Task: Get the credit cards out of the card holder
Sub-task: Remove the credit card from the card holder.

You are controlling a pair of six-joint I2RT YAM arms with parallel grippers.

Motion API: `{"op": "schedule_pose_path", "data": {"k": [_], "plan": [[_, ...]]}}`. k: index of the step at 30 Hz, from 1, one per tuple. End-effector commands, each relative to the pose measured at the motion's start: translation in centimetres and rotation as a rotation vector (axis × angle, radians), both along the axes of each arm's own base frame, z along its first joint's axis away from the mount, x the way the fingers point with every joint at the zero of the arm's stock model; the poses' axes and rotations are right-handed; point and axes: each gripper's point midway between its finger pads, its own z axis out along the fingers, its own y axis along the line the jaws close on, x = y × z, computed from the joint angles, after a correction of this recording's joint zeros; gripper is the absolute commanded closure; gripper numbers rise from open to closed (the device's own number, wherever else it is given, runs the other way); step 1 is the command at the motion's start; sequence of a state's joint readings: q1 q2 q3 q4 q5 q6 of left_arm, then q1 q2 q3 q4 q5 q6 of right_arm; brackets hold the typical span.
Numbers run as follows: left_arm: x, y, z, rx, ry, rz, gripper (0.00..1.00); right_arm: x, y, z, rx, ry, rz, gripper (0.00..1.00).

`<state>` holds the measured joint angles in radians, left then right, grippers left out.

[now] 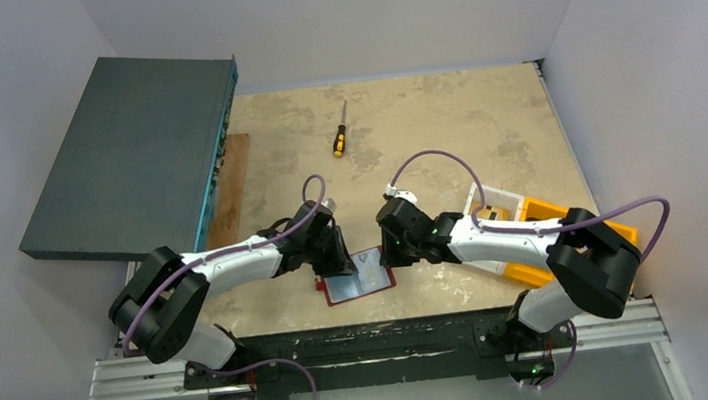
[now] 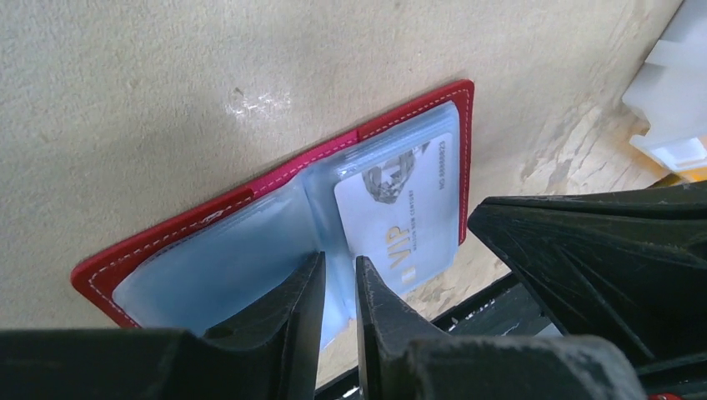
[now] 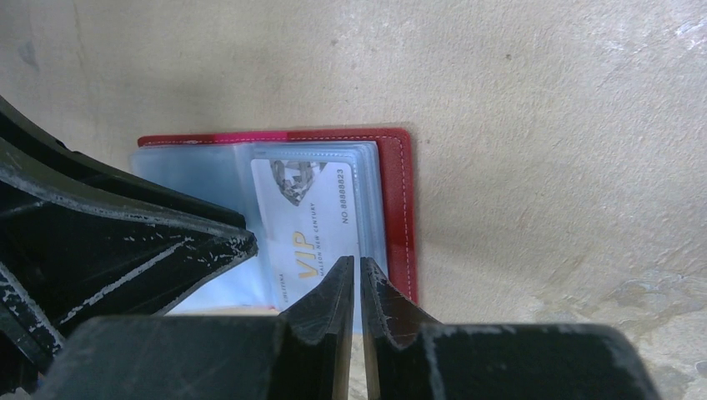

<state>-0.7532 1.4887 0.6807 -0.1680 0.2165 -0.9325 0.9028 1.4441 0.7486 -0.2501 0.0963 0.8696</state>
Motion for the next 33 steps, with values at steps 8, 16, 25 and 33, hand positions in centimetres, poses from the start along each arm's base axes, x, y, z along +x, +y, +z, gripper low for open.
{"op": "schedule_pose_path", "data": {"k": [8,16,25,33], "plan": [[1.4,-3.5,-0.1,-0.181,-0.004,-0.024,0.75,0.9,-0.8,0.3,-0.068,-0.048,-0.025,0.94],[1.6,-4.7,-0.1,-0.231,0.015,-0.036,0.76,0.4,-1.7,0.0,-0.086,-0.031,-0.057,0.94],[1.3,-5.0,0.5,-0.289,0.004,-0.049,0.74,0.4,-1.0,-1.1,-0.097,-0.016,-0.023,0.93],[1.0,-4.7,0.8,-0.300,0.002,-0.058,0.72,-0.4,-1.7,-3.0,-0.149,0.047,-0.040,0.90]]}}
